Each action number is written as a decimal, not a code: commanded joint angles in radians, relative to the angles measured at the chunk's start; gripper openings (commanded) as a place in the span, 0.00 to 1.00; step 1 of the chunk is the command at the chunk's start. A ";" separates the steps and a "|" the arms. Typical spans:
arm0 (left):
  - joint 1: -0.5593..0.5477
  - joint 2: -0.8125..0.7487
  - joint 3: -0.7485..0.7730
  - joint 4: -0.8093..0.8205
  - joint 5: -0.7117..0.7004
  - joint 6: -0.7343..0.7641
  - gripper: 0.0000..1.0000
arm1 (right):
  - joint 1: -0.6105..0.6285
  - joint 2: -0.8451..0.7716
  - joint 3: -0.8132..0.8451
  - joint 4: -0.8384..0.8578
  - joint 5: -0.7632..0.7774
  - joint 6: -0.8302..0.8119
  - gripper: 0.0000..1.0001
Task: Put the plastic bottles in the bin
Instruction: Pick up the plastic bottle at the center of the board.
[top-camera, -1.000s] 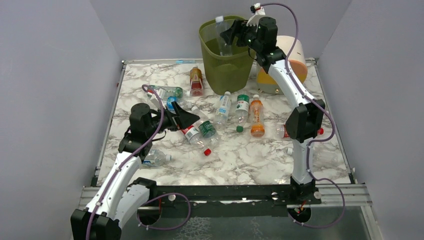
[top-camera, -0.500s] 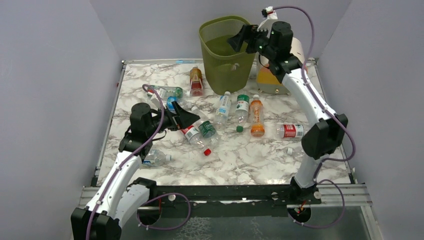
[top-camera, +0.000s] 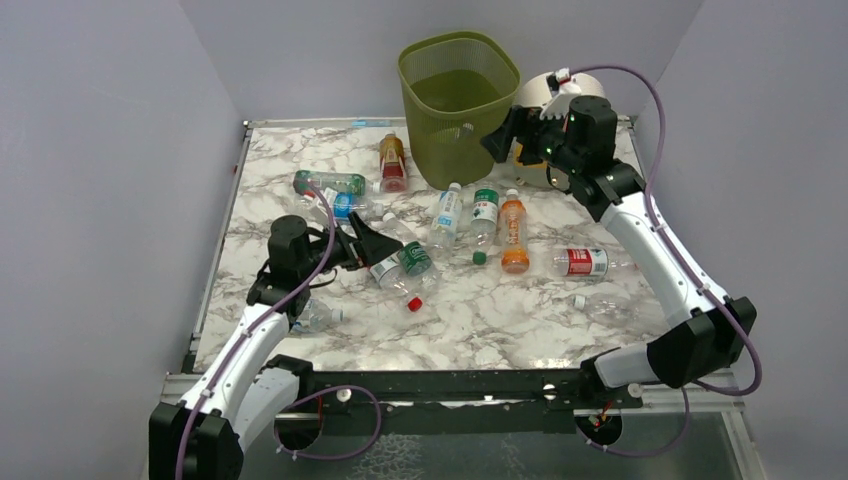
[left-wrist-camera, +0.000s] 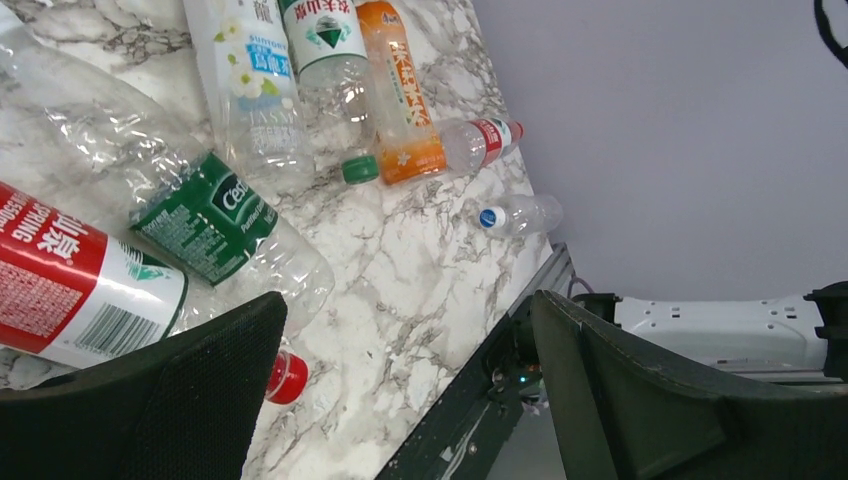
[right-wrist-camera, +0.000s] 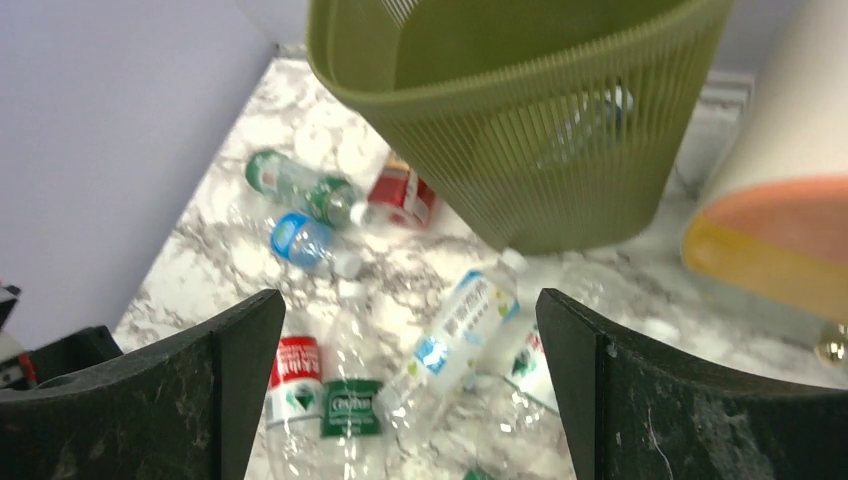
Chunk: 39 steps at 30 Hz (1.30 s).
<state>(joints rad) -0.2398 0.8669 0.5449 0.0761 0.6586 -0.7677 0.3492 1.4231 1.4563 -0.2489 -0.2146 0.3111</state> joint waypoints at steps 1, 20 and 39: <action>-0.004 -0.045 -0.039 0.085 0.050 -0.042 0.99 | -0.004 -0.084 -0.096 -0.092 0.045 -0.024 0.99; -0.004 0.247 -0.009 0.115 0.048 0.058 0.99 | -0.004 -0.065 -0.321 -0.124 0.068 0.069 0.99; -0.004 0.578 0.094 0.369 0.111 0.020 0.99 | -0.004 0.050 -0.378 -0.088 0.165 0.083 0.99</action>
<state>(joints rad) -0.2398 1.4254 0.5945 0.3592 0.7357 -0.7425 0.3492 1.4483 1.0779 -0.3447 -0.0883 0.3935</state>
